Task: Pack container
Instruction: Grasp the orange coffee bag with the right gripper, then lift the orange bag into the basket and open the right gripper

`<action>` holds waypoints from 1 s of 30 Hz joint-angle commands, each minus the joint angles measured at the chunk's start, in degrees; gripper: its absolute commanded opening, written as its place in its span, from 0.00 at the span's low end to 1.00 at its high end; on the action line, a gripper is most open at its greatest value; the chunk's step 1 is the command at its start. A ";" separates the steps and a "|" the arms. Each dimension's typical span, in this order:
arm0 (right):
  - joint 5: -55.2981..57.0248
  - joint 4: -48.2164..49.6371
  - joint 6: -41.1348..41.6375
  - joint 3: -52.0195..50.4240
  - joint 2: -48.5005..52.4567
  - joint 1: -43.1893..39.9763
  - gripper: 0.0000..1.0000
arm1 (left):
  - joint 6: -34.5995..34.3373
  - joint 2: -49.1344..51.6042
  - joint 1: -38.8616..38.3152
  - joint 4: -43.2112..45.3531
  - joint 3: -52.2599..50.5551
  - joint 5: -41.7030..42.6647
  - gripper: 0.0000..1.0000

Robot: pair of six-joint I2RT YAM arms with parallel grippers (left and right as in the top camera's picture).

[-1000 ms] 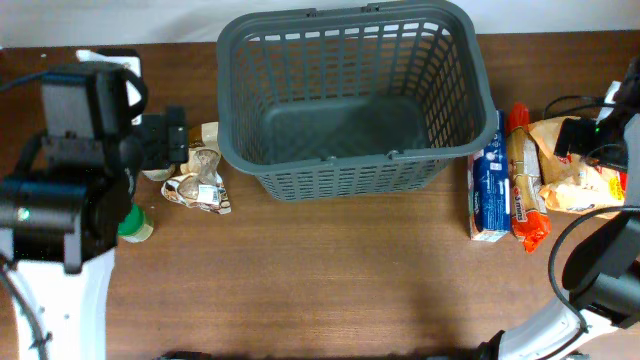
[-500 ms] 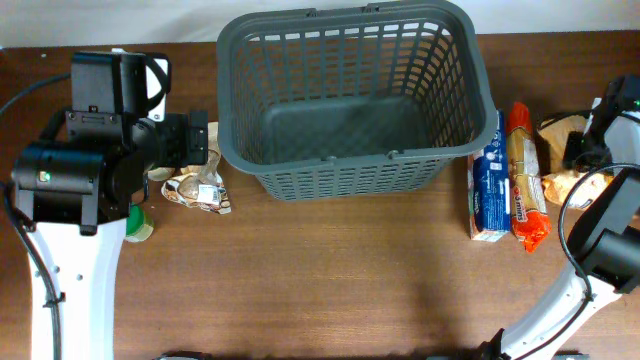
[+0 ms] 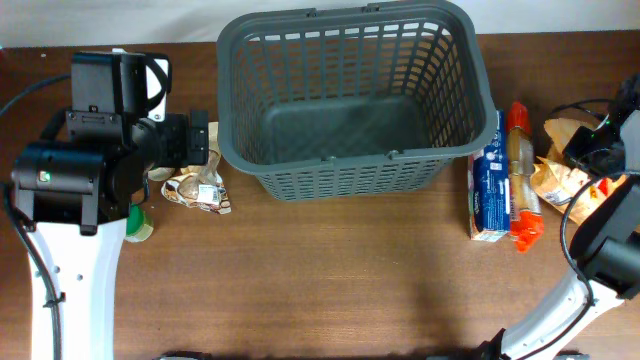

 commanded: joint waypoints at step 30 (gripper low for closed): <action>-10.54 -8.04 -16.48 23.91 -4.15 47.17 0.04 | -0.15 0.24 0.33 -0.04 -0.24 0.57 0.99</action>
